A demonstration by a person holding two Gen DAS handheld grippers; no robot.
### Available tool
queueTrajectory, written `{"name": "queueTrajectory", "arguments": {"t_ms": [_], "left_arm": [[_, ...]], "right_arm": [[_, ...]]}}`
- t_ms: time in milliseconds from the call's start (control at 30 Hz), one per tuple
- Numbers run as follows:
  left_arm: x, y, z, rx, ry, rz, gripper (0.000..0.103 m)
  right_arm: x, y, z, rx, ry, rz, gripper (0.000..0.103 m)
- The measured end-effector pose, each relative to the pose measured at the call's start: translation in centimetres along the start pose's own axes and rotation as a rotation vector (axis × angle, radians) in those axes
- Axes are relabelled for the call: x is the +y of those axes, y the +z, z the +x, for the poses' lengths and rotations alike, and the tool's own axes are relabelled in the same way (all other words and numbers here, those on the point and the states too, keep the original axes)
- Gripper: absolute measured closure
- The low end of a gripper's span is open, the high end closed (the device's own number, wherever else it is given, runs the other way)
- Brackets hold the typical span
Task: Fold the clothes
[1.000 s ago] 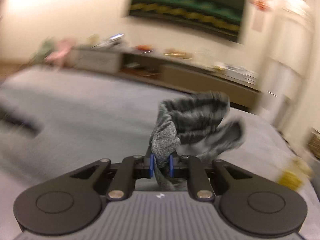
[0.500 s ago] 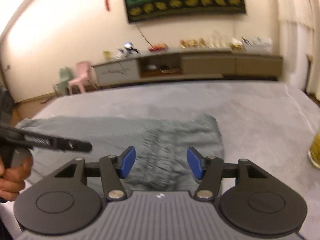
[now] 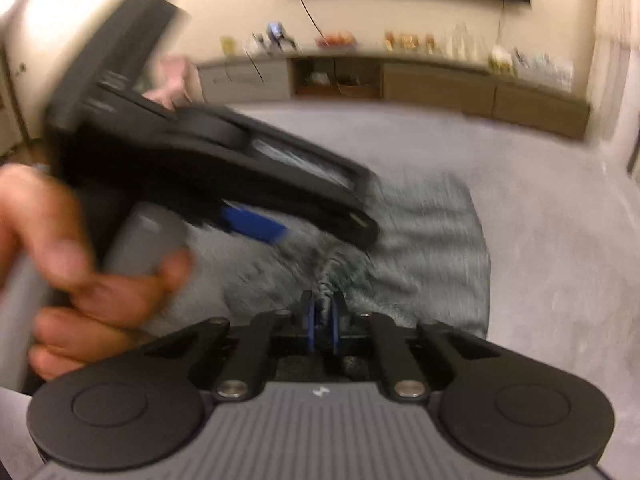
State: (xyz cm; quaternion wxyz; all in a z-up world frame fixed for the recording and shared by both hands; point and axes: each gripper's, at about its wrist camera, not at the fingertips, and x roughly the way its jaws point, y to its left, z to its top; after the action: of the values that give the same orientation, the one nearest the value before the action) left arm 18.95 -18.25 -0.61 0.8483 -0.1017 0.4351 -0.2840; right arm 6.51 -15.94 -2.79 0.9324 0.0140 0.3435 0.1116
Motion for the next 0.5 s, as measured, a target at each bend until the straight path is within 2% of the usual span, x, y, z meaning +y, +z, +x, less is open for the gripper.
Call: {"name": "queueTrajectory", "arguments": {"t_ms": [33, 67, 133, 267, 300, 333, 433, 500], "left_arm": [[-0.1, 0.1, -0.2, -0.005, -0.008, 0.009, 0.061], [-0.2, 0.3, -0.5, -0.01, -0.017, 0.018, 0.068], [-0.1, 0.2, -1.2, -0.026, 0.0, 0.012, 0.077], [1.1, -0.5, -3.8, -0.126, 0.027, -0.039, 0.078], [1.6, -0.7, -3.8, -0.129, 0.064, -0.042, 0.078], [2.1, -0.8, -3.8, -0.132, 0.1, -0.045, 0.078], [2.6, -1.7, -2.0, -0.078, 0.236, 0.031, 0.078], [2.8, -1.8, -1.4, -0.056, 0.273, 0.062, 0.073]], "right_arm": [[0.2, 0.1, -0.2, -0.007, 0.014, 0.0, 0.095], [0.4, 0.1, -0.3, -0.008, 0.024, 0.001, 0.095], [0.8, 0.2, -0.3, -0.017, 0.047, 0.004, 0.095], [2.3, 0.1, -0.3, -0.047, 0.103, -0.01, 0.095], [2.7, 0.1, -0.5, -0.054, 0.119, -0.02, 0.095], [3.2, 0.0, -0.2, -0.045, 0.127, -0.027, 0.095], [3.7, -0.8, 1.9, 0.026, 0.137, -0.016, 0.095], [3.7, -0.8, 2.6, 0.07, 0.162, -0.006, 0.092]]}}
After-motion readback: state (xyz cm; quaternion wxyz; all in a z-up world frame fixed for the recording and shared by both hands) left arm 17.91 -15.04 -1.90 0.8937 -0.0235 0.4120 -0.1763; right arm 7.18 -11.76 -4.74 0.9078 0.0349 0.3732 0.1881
